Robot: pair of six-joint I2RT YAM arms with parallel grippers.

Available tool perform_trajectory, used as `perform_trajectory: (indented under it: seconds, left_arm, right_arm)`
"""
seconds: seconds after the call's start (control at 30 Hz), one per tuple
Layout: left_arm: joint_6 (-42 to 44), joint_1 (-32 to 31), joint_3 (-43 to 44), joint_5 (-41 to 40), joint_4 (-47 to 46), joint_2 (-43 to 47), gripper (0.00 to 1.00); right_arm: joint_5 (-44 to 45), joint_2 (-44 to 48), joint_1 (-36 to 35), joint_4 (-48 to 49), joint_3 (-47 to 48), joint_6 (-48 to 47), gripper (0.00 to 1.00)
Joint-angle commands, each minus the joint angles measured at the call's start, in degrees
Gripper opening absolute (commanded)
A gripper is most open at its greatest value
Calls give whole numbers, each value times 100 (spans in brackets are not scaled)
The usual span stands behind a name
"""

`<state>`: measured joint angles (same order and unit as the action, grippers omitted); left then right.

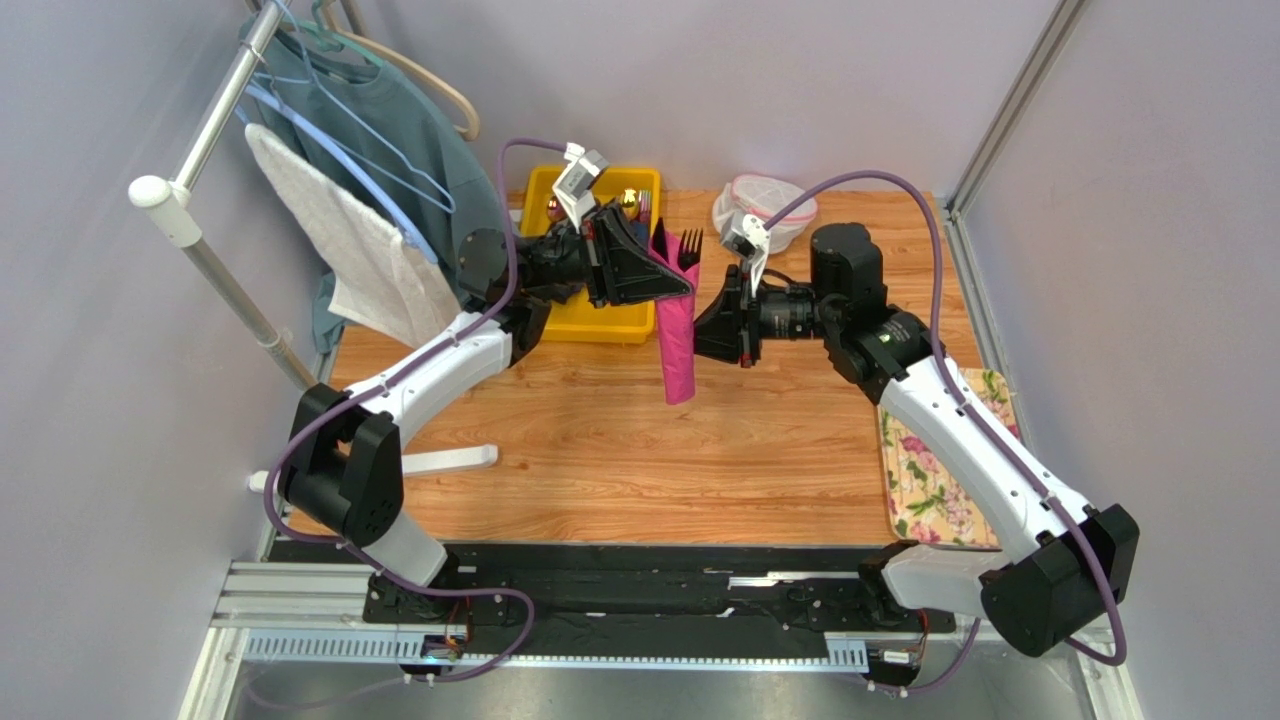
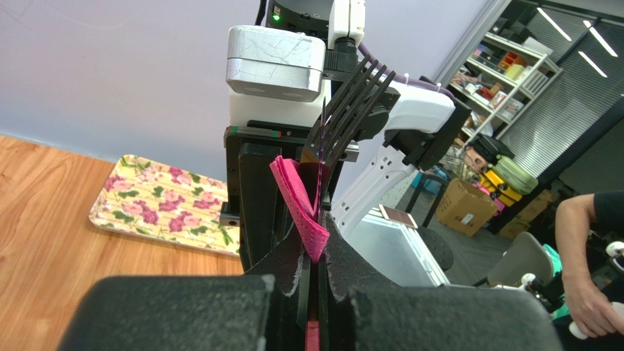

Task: Place the utensils on the paper napkin and roll it up

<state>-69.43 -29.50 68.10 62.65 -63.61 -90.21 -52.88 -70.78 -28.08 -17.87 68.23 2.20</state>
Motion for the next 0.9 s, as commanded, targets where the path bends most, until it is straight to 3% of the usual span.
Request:
perform_trajectory:
  seconds: [0.0, 0.17, 0.37, 0.47, 0.5, 0.6, 0.73, 0.87]
  left_arm:
    - [-97, -91, 397, -324, -468, -31, 0]
    - [-62, -65, 398, -359, -424, -49, 0]
    - [157, 198, 239, -614, 173, -75, 0]
    - [289, 278, 204, -693, 393, -119, 0]
    - [290, 286, 195, -693, 411, -145, 0]
    - [420, 287, 178, -789, 612, -172, 0]
    - [641, 365, 73, -1131, 1201, -146, 0]
    - [843, 445, 37, -1378, 1606, -154, 0]
  right_arm:
    - [-56, -23, -146, 284, -2, 0, 0]
    - [269, -50, -146, -109, 112, -193, 0]
    - [1560, 99, -119, -1060, 455, -808, 1]
    - [2272, 249, -110, -1227, 472, -730, 23]
    - [2604, 258, -102, -1315, 516, -695, 40]
    - [3098, 249, 21, -1631, 735, -668, 59]
    - [3258, 311, 267, -2106, 1131, -729, 59]
    - [2881, 512, 373, -2405, 1334, -686, 57]
